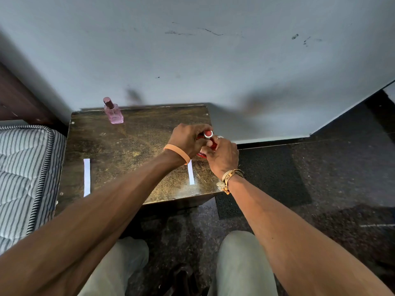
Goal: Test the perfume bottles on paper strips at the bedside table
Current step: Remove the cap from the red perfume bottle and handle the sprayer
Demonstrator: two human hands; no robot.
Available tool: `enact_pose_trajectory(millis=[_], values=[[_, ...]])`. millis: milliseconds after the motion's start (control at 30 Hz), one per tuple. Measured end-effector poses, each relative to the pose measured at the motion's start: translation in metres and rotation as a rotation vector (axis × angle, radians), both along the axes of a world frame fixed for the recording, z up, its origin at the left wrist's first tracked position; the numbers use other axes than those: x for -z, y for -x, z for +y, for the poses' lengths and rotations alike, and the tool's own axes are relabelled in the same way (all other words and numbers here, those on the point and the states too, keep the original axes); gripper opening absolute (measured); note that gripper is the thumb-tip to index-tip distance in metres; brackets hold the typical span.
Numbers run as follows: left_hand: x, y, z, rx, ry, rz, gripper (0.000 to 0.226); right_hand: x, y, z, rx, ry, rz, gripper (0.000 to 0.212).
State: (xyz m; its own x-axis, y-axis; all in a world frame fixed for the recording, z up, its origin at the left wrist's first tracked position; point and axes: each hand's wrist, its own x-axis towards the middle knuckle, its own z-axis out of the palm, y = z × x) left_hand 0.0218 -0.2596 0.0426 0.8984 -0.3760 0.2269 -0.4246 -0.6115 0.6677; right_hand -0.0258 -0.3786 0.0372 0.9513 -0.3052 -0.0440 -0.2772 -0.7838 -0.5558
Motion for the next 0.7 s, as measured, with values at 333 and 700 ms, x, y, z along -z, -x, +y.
enact_pose_trajectory(millis=[333,700], values=[[-0.005,-0.003,-0.002,0.013,-0.009,0.089,0.046,-0.001,0.000,-0.001,-0.010,-0.023,0.001,0.020],[-0.012,-0.004,-0.018,-0.280,0.208,0.043,0.028,-0.001,-0.001,0.002,0.028,-0.012,0.022,0.031]])
